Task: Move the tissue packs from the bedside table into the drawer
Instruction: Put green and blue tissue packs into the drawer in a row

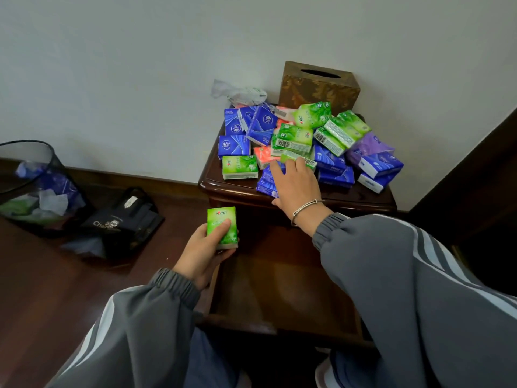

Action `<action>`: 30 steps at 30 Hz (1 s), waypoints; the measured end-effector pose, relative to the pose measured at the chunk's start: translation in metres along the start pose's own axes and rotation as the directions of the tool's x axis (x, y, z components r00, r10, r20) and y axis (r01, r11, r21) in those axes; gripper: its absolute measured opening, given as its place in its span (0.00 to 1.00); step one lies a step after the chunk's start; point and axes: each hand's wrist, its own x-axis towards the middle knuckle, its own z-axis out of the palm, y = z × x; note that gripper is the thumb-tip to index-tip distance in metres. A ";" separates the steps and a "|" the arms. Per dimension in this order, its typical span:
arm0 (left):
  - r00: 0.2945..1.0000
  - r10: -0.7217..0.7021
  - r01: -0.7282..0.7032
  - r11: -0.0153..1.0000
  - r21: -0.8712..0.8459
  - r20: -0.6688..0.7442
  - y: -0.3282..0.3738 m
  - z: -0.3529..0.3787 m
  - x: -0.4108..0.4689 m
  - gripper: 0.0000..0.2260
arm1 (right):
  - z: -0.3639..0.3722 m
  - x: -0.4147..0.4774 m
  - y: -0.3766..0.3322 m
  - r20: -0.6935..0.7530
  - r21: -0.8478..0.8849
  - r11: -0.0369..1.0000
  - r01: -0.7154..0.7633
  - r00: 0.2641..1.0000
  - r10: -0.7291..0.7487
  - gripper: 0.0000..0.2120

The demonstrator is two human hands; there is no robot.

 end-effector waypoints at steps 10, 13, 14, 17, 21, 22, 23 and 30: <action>0.998 -0.048 0.046 0.997 -0.054 -0.039 0.006 0.030 -0.012 0.08 | -0.041 -0.048 0.006 -0.098 0.453 0.891 -0.009 0.993 0.060 0.29; 0.978 -0.037 0.061 0.992 -0.115 0.206 0.009 0.059 -0.025 0.20 | -0.052 -0.083 -0.004 -0.050 0.527 0.850 0.028 0.999 -0.002 0.30; 0.958 -0.023 0.061 0.990 -0.127 0.284 0.010 0.067 -0.030 0.24 | -0.054 -0.091 -0.003 -0.017 0.549 0.836 0.007 1.000 0.003 0.31; 0.957 0.027 0.026 0.984 -0.175 0.290 0.008 0.081 -0.036 0.33 | -0.055 -0.109 0.000 0.026 0.632 0.775 0.015 0.999 -0.040 0.36; 0.994 0.088 -0.080 0.989 -0.123 0.064 0.006 0.084 -0.030 0.29 | -0.059 -0.122 0.002 0.123 0.814 0.580 -0.037 0.986 -0.110 0.40; 0.994 0.107 -0.103 0.988 -0.111 0.030 0.005 0.081 -0.027 0.28 | -0.060 -0.122 0.004 0.145 0.867 0.493 -0.066 0.982 -0.124 0.39; 0.992 0.127 -0.125 0.986 -0.110 0.013 0.005 0.077 -0.023 0.27 | -0.062 -0.120 0.007 0.159 0.913 0.399 -0.090 0.977 -0.143 0.37; 0.991 0.136 -0.132 0.982 -0.136 0.017 0.004 0.028 -0.014 0.29 | -0.064 -0.025 0.046 -0.076 0.828 0.555 -0.083 0.963 0.257 0.14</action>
